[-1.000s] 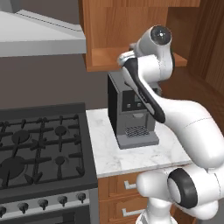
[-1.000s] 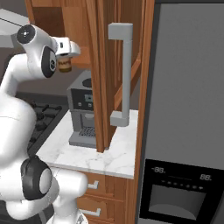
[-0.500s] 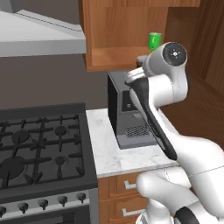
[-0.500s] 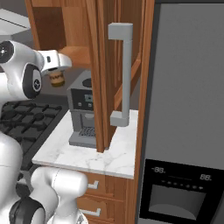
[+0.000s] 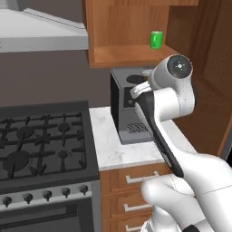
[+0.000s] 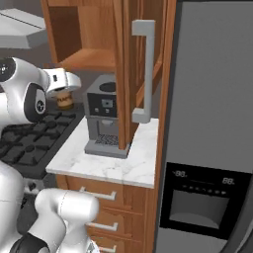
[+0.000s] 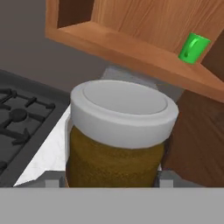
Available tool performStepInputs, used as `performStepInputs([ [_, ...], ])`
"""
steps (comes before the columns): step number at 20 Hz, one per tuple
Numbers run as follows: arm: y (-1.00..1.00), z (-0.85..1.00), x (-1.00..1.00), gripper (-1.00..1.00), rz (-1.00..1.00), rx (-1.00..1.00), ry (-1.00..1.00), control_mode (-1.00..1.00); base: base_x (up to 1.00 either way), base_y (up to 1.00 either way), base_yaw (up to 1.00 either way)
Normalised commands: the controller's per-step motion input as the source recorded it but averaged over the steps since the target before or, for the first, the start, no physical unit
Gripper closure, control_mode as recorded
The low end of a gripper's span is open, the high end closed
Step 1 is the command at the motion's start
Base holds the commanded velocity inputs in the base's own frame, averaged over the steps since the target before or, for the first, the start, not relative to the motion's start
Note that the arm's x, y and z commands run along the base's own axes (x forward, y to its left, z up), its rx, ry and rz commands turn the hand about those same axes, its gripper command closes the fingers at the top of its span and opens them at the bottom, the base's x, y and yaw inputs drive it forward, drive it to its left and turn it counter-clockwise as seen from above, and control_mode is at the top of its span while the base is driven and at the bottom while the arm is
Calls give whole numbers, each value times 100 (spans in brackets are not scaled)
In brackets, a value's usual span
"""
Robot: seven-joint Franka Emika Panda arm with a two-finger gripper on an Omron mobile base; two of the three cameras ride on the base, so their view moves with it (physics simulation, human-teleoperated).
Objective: Take the cinnamon bottle from the cabinet and place it on the dining table, next to the plate with the cupcake. Then take the chocolate from the dining counter and place it on the cupcake plate.
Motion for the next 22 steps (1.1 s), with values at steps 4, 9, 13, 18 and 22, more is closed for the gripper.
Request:
performStepInputs([
  [4, 0, 0, 0, 100, 0, 0, 0, 100, -100, 0, 18],
  [9, 0, 0, 0, 100, 0, 0, 0, 100, -83, 0, 78],
  [13, 0, 0, 0, 100, 0, 0, 0, 100, -49, 0, 98],
  [18, 0, 0, 0, 100, 0, 0, 0, 100, -44, 0, 100],
  [22, 0, 0, 0, 100, 0, 0, 0, 100, -41, 0, 100],
])
